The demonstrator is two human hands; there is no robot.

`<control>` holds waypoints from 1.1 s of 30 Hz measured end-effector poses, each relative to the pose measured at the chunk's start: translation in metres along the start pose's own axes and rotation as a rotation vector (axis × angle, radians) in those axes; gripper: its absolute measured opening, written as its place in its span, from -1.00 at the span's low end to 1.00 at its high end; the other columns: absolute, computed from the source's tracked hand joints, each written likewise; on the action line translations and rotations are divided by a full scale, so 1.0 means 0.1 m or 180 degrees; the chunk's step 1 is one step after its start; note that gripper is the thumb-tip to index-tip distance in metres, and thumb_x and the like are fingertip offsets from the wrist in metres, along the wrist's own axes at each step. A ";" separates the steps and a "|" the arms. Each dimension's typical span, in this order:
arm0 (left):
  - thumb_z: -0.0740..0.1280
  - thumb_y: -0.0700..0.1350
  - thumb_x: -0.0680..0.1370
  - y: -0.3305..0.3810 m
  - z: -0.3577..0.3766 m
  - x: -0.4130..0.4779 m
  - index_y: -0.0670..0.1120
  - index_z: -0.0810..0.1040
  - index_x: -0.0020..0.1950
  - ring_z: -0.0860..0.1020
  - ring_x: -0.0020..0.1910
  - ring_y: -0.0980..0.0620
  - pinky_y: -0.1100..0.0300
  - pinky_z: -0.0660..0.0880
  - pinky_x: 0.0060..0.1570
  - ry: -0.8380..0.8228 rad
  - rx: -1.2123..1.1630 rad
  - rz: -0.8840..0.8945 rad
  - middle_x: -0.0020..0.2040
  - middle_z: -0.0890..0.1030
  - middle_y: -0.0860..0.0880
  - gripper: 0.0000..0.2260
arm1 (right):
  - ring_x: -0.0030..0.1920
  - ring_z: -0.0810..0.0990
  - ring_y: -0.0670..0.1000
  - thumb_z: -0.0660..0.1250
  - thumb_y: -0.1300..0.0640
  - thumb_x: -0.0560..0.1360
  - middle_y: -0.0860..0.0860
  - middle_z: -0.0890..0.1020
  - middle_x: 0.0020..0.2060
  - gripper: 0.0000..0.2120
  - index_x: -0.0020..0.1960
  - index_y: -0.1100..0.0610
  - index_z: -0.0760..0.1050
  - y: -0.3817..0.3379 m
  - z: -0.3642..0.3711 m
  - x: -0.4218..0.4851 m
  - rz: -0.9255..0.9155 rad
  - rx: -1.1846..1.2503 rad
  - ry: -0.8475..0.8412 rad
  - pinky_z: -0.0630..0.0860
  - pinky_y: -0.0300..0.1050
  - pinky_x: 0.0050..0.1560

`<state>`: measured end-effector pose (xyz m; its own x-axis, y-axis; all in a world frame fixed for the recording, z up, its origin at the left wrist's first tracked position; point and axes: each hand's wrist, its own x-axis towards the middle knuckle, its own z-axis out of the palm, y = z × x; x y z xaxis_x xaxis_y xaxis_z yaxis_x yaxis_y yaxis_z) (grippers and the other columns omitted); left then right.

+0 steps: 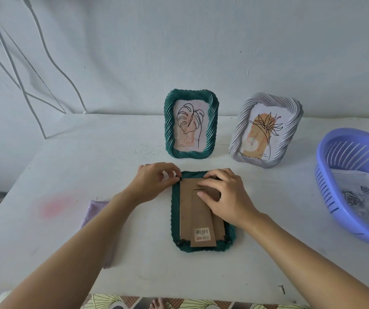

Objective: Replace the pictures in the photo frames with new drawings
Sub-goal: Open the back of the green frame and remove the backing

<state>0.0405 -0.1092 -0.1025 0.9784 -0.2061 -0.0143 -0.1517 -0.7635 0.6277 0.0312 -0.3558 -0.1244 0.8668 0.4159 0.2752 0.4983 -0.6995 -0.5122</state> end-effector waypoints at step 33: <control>0.26 0.33 0.55 0.39 0.48 -0.44 0.22 0.60 0.23 0.41 0.17 0.13 -0.01 0.22 0.06 0.0660 0.0804 0.0163 0.24 0.49 0.25 -0.65 | 0.00 0.54 -0.03 0.49 0.11 0.48 -0.08 0.60 -0.08 -0.89 -0.01 0.07 0.70 0.36 -0.25 0.19 0.0183 0.0343 -0.0051 0.46 -0.14 0.04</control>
<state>-0.0152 -0.1591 -0.1144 0.9724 -0.1390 0.1872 -0.2059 -0.8885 0.4102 0.0660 -0.3878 -0.1175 0.8931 0.3865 0.2303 0.4418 -0.6564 -0.6115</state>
